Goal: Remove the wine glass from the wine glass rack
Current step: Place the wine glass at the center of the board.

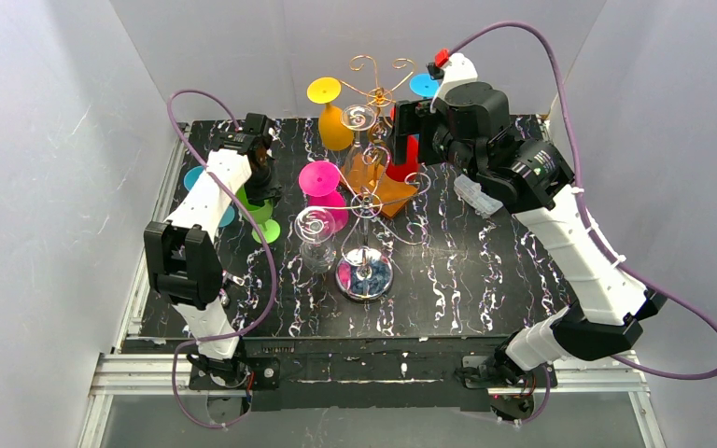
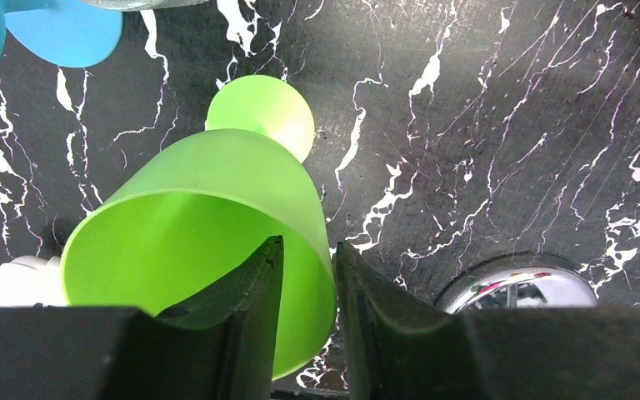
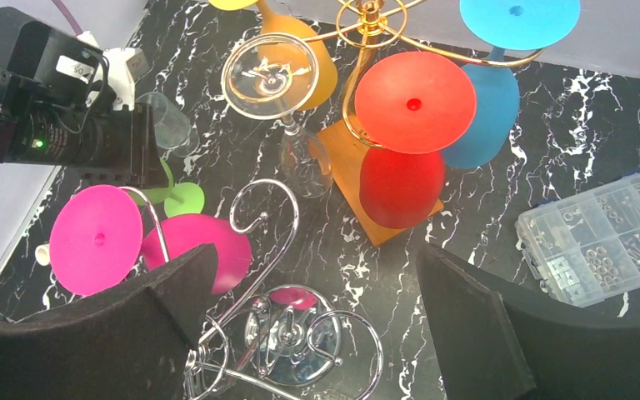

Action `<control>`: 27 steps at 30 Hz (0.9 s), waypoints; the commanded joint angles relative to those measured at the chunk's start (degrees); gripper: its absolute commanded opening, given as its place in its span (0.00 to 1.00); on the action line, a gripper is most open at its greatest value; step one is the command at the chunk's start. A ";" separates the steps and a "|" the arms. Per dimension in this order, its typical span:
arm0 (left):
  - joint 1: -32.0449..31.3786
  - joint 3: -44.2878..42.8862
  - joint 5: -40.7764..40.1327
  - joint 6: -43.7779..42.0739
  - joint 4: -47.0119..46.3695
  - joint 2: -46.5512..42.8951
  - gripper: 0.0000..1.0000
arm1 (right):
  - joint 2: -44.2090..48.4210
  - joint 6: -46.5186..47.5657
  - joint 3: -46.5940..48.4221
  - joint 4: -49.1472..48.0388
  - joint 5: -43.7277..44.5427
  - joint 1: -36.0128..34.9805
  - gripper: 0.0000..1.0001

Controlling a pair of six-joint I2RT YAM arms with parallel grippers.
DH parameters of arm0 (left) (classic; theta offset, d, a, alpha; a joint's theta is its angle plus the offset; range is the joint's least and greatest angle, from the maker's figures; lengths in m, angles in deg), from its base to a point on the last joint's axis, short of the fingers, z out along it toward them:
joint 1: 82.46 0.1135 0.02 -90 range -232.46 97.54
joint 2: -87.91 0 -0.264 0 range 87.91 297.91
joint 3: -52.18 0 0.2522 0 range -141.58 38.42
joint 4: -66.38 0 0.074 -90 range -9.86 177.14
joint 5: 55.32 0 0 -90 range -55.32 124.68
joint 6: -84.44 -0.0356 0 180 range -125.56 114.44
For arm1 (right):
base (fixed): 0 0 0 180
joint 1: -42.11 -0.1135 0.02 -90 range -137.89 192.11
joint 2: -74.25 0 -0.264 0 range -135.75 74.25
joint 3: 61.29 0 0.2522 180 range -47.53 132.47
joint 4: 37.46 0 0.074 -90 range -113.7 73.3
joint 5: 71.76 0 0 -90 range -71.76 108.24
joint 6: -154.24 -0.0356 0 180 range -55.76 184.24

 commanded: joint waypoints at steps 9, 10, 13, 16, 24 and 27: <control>0.23 -6.30 1.46 -2.28 3.49 -3.23 0.43 | 0.26 0.65 1.62 -0.06 -5.75 0.23 0.98; 0.23 -6.64 1.80 -2.31 3.66 -3.47 0.43 | -0.02 0.85 1.81 0.14 -6.38 0.23 0.99; 0.23 -7.64 2.88 -2.33 4.26 -4.38 0.46 | -1.00 1.19 2.83 1.00 -7.99 0.23 0.98; 0.15 -8.62 3.94 -2.52 4.81 -5.67 0.51 | -1.78 1.70 3.77 1.51 -9.24 0.08 0.98; 0.14 -11.80 4.10 -2.62 7.47 -10.61 0.74 | -6.50 2.49 10.41 4.93 -5.72 -4.86 0.98; 0.14 -13.10 3.36 -2.12 8.57 -13.32 0.88 | -8.21 2.59 12.30 5.73 -3.20 -7.38 0.98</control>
